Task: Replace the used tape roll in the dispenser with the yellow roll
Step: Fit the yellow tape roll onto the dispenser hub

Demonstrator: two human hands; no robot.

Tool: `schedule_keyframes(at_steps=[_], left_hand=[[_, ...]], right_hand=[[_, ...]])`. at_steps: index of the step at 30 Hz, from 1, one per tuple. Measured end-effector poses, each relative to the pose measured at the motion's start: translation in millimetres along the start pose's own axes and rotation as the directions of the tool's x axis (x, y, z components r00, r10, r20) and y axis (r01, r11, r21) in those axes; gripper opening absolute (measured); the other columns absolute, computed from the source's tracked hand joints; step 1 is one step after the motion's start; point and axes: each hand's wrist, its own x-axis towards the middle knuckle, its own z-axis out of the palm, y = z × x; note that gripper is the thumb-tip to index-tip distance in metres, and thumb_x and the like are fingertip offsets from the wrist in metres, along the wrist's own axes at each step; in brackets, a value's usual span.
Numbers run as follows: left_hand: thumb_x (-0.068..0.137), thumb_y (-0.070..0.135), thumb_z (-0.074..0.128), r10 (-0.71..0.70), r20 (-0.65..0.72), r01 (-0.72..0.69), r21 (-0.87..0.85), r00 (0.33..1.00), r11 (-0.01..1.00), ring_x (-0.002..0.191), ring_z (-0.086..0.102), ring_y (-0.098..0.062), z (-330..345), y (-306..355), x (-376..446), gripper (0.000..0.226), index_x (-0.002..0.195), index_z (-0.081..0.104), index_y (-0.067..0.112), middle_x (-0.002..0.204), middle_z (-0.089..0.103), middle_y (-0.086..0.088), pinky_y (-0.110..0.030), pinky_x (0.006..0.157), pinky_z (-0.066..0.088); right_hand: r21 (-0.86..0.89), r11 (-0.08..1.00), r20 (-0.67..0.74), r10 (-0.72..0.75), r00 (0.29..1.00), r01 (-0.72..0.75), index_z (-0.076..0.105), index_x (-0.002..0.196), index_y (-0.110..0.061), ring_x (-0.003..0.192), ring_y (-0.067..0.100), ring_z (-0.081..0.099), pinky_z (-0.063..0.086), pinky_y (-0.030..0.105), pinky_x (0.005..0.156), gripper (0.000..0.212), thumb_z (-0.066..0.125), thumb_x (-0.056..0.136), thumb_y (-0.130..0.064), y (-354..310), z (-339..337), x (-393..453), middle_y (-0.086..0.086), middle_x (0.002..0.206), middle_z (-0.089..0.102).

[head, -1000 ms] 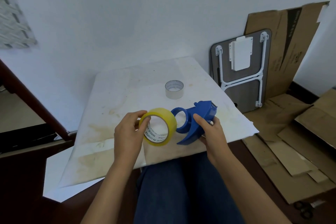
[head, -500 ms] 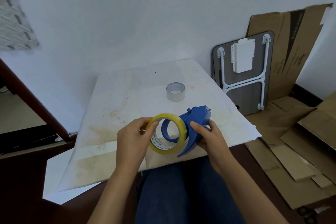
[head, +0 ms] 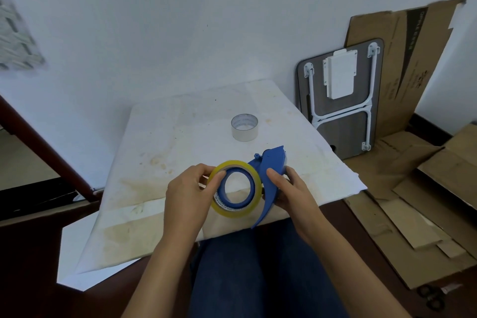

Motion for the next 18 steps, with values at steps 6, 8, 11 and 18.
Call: schedule_keyframes(at_steps=[6, 8, 11, 18], left_hand=[[0.088, 0.042, 0.067, -0.021, 0.022, 0.02, 0.019, 1.0, 1.0, 0.077, 0.063, -0.003, -0.3, 2.2, 0.1, 0.017, 0.084, 0.071, 0.026, 0.08, 0.069, 0.014, -0.022, 0.062, 0.048], [0.088, 0.042, 0.067, -0.022, 0.03, 0.022, 0.015, 0.999, 1.0, 0.077, 0.062, -0.002, 0.5, 3.9, -0.9, 0.017, 0.083, 0.07, 0.027, 0.079, 0.067, 0.016, -0.022, 0.062, 0.048], [0.088, 0.044, 0.067, -0.024, 0.048, 0.023, 0.019, 0.999, 1.0, 0.078, 0.062, -0.002, 3.5, 7.1, -2.2, 0.017, 0.083, 0.067, 0.028, 0.081, 0.066, 0.015, -0.022, 0.062, 0.05], [0.087, 0.041, 0.069, -0.174, 0.229, 0.211, -0.145, 0.958, 0.967, 0.09, 0.062, -0.002, 5.4, 10.3, -0.9, 0.017, 0.086, 0.063, 0.025, 0.096, 0.068, 0.013, -0.016, 0.065, 0.045]], right_hand=[[0.026, 1.0, 0.074, -0.016, 0.997, 0.014, 0.058, 0.127, -0.018, 0.105, 0.024, 0.07, 0.056, 0.039, 0.093, 0.054, 0.066, 0.079, -0.041, -4.3, -0.4, -1.7, 0.005, 0.114, 0.074], [0.052, 0.998, 0.087, -0.022, 0.996, 0.018, 0.057, 0.13, -0.021, 0.107, 0.022, 0.069, 0.056, 0.039, 0.093, 0.053, 0.065, 0.08, -0.039, -3.4, -0.8, -1.6, 0.003, 0.116, 0.074], [0.079, 0.996, 0.083, -0.04, 0.996, 0.033, 0.053, 0.136, -0.026, 0.111, 0.022, 0.068, 0.054, 0.04, 0.096, 0.058, 0.063, 0.081, -0.04, -0.7, -0.1, -0.6, 0.001, 0.12, 0.073], [0.055, 0.997, 0.088, -0.049, 0.995, 0.045, 0.052, 0.138, -0.023, 0.107, 0.022, 0.07, 0.056, 0.041, 0.093, 0.061, 0.062, 0.081, -0.041, -3.4, -6.5, 0.9, 0.0, 0.116, 0.074]])
